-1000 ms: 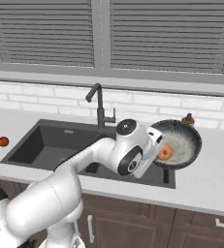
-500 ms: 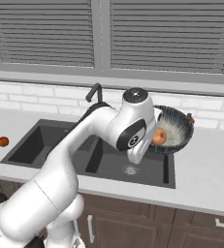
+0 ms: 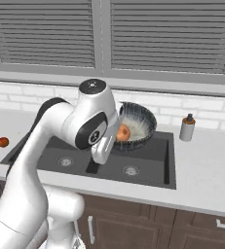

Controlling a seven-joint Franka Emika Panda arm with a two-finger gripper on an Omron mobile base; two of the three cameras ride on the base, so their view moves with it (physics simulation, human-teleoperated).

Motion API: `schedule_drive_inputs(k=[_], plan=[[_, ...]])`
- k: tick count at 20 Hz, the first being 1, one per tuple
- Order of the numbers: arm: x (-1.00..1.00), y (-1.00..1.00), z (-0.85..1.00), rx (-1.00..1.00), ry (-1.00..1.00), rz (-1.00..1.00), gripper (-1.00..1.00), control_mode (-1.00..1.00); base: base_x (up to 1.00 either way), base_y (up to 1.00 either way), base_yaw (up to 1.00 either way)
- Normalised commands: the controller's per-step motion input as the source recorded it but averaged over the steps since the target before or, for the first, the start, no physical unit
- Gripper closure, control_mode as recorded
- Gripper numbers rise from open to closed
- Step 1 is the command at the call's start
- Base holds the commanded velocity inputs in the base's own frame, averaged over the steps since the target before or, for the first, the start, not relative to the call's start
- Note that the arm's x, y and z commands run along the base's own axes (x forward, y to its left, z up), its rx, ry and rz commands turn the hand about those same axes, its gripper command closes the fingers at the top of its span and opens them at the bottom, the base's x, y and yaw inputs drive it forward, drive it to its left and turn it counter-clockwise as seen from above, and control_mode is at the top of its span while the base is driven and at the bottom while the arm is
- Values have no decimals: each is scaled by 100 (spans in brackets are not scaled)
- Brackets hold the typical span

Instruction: Pick the onion from the sink and place it in the bowl. Then pick the bowl and place it in the microwave. Then close the microwave door and press the start button.

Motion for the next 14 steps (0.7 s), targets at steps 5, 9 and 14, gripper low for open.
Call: schedule_drive_inputs(k=[5,9,14], plan=[[-64,66,57,-12,0,15,100,-100,0,0,0],[-64,42,64,-10,2,15,100,-100,0,0,0],[-42,41,44,-2,4,9,100,-100,0,0,0]])
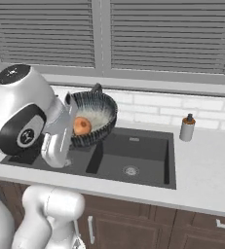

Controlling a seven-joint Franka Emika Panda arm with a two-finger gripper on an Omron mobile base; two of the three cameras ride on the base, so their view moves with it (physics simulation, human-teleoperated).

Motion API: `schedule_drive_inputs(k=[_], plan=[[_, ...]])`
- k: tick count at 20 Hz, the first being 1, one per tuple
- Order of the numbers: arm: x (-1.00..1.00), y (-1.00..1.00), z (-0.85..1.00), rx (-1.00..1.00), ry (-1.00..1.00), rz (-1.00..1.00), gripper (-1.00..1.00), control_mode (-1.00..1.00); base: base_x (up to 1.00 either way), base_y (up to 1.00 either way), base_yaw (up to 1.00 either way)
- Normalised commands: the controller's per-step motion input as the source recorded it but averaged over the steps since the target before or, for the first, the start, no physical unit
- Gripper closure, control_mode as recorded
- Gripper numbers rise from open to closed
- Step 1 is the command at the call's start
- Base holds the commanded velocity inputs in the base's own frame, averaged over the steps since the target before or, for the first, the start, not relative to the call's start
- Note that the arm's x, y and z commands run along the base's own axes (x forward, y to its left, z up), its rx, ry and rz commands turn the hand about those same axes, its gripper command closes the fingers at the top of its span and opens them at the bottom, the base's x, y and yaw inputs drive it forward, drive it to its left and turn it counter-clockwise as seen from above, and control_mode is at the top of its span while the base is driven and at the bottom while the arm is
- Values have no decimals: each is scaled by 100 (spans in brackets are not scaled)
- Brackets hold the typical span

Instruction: Pick the onion from the sink and place it in the bowl. Then pick the bowl and place it in the microwave. Then close the microwave door and press the start button.

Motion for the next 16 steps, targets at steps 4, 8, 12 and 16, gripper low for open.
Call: schedule_drive_inputs(k=[4,8,12,16], plan=[[-10,60,33,5,14,6,100,-100,0,0,0],[-1,61,5,10,4,1,100,-100,0,0,0],[0,40,-5,9,1,0,100,-100,0,0,0],[0,8,-2,1,0,0,100,100,-62,0,-1]])
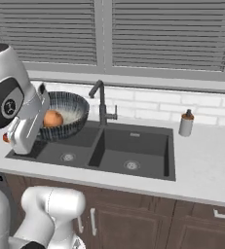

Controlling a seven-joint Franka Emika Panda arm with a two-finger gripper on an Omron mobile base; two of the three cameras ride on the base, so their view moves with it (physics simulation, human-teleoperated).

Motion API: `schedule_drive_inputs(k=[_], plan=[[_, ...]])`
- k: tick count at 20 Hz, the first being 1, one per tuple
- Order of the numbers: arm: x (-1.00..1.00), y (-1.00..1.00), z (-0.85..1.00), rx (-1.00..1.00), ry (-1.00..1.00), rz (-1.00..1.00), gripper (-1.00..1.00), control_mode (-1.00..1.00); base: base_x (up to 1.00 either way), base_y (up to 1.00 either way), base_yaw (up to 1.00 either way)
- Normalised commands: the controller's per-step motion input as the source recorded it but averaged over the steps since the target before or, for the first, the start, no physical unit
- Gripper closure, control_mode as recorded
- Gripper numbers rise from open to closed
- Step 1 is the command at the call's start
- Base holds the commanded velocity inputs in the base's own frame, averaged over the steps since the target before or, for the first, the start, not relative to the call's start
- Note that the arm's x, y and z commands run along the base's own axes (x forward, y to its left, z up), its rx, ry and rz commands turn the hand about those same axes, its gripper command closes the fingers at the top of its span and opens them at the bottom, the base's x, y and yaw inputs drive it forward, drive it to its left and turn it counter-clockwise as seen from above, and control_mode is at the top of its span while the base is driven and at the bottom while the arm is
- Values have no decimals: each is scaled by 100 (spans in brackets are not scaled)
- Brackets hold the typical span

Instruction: Pick the onion from the sink and place it in the bowl. Then pick the bowl and place it in the microwave. Then close the microwave door and press the start button.

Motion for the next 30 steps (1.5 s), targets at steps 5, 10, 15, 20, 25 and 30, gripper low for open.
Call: schedule_drive_inputs(k=[5,10,15,20,25,30], plan=[[0,0,0,0,0,0,100,100,-100,-17,-3],[0,0,0,0,0,0,100,100,-58,-56,-28],[0,0,0,0,0,0,100,100,-1,-29,-77],[0,0,0,0,0,0,100,100,0,-1,-99],[0,0,0,0,0,0,100,100,0,0,-100],[0,0,0,0,0,0,100,100,0,0,-100]])
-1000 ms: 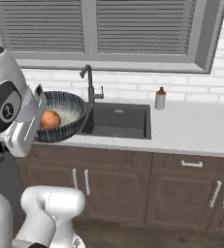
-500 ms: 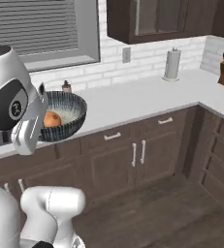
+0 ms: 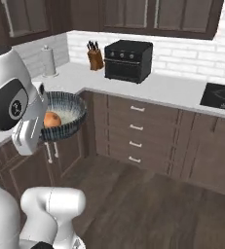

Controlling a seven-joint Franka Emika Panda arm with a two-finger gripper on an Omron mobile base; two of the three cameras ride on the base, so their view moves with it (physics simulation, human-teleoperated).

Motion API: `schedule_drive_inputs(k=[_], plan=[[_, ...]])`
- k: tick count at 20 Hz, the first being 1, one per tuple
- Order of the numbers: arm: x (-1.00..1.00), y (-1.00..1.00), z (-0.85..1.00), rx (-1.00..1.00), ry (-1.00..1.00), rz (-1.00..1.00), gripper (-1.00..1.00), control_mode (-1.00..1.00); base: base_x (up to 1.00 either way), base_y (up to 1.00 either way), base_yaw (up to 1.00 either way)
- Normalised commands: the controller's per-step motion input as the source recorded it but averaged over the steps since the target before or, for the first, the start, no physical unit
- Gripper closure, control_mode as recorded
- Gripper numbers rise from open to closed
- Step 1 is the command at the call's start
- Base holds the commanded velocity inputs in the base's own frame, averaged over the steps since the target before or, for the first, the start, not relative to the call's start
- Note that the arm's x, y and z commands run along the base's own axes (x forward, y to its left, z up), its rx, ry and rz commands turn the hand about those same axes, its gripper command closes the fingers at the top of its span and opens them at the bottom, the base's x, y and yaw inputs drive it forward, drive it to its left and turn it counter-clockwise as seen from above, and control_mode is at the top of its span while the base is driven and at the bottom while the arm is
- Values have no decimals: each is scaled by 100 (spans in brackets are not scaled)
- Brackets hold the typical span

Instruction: Pick the onion from the sink and place it in the bowl. Then pick the bowl and place it in the microwave. Then close the microwave door and press the start button.

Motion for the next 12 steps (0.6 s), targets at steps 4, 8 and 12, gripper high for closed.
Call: schedule_drive_inputs(k=[4,8,12], plan=[[0,0,0,0,0,0,100,100,0,0,-100],[0,0,0,0,0,0,100,100,0,0,-100],[0,0,0,0,0,0,100,100,0,1,-100]])
